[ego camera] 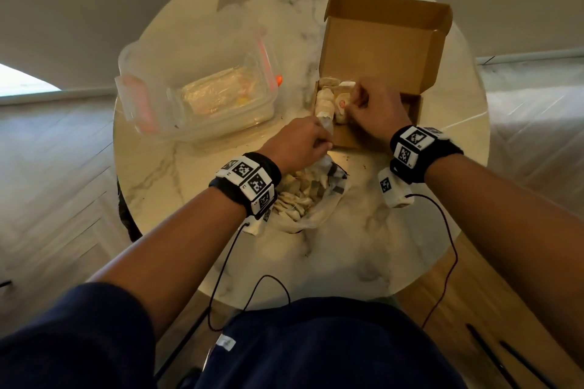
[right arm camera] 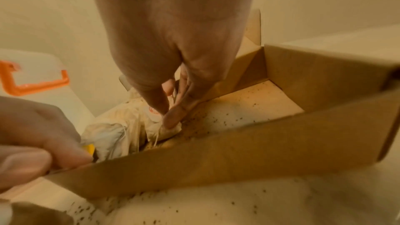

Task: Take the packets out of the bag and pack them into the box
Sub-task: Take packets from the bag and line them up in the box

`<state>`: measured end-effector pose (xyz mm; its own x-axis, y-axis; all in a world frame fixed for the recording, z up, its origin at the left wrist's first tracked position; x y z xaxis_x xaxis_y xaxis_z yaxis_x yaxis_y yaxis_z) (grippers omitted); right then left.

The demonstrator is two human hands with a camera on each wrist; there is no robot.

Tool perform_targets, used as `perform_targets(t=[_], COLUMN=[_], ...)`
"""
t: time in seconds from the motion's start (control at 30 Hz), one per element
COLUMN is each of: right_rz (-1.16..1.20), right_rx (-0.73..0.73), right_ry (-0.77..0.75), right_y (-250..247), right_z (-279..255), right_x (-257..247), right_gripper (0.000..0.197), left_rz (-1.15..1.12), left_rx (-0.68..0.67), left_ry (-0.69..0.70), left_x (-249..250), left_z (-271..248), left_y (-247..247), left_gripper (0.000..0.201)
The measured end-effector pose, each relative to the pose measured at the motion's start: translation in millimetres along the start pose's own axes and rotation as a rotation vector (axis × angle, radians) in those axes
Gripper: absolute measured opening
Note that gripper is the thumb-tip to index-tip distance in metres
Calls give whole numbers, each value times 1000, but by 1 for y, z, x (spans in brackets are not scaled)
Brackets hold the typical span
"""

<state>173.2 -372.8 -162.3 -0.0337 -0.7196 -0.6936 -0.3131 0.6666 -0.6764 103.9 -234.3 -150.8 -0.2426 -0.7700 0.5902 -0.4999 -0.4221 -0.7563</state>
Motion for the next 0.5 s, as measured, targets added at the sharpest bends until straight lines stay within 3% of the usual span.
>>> perform_targets(t=[0.07,0.2,0.5], right_rz=[-11,-29,-110], right_rx=[-9,-73,8], right_ry=[-28,-72,-105], right_y=[3,14,7], right_z=[-1,-3,-6], right_x=[-2,-2,-4], right_gripper=[12,29,15], left_rz=[-8,-11,-22], left_rx=[11,19,5], left_ry=[1,15,-8], left_x=[0,2,5], left_z=[0,0,-5], left_y=[0,-2,-3], left_gripper=[23,22,24])
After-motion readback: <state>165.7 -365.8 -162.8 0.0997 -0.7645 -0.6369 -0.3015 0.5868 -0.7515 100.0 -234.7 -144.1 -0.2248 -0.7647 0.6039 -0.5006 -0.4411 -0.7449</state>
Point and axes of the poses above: each hand's wrist, its own z-axis towards the middle knuckle, its own y-axis out of the palm, x = y × z, the point moved 9 cm from there along z, towards the middle knuckle
